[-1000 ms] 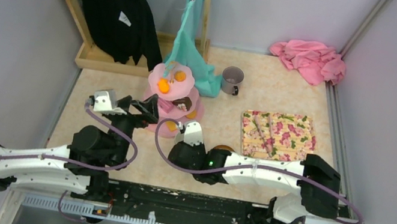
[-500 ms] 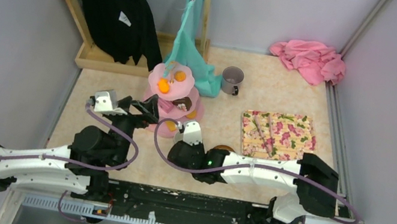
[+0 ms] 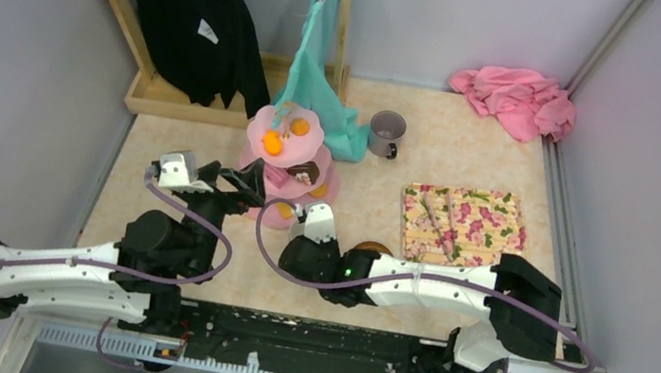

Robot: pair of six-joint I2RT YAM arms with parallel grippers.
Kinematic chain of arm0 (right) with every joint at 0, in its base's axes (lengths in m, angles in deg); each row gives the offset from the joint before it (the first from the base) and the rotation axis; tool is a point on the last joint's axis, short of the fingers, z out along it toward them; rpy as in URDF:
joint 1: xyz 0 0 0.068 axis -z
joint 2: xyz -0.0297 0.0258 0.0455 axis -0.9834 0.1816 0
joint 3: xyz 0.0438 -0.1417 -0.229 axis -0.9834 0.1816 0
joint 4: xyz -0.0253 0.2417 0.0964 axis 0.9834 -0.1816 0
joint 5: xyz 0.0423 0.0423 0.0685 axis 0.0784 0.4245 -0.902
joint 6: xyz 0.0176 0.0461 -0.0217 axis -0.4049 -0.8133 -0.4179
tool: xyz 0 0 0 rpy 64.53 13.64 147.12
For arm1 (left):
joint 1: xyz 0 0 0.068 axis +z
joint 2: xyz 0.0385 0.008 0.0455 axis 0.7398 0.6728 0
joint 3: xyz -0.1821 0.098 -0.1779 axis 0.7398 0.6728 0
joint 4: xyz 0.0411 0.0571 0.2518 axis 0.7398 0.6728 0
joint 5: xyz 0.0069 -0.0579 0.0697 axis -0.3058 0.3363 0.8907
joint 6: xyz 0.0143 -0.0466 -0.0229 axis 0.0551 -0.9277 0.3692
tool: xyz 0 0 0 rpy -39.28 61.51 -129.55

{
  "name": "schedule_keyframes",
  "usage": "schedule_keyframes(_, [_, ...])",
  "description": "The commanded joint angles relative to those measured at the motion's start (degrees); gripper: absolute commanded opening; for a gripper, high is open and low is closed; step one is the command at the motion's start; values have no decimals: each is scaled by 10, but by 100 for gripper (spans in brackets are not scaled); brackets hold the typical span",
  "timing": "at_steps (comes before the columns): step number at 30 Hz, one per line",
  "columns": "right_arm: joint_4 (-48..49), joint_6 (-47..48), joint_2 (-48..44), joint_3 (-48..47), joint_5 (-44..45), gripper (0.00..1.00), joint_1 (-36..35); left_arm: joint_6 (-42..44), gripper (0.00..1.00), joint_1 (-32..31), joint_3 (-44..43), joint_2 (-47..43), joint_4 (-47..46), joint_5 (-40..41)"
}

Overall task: Serve the afternoon tea
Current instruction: Place the cup on the coaster.

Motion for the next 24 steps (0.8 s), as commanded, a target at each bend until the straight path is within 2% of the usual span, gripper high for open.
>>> schedule_keyframes(1, [47, -5, -9, -4, 21, 0, 5, -7, 93, 4, 6, -2, -6, -6])
schedule_keyframes(17, [34, -23, -2, -2, 13, 0, 5, -26, 93, 4, 3, 3, 15, -10])
schedule_keyframes(24, [30, -24, 0, -6, 5, 20, 3, -45, 93, 4, 1, 0, 36, -9])
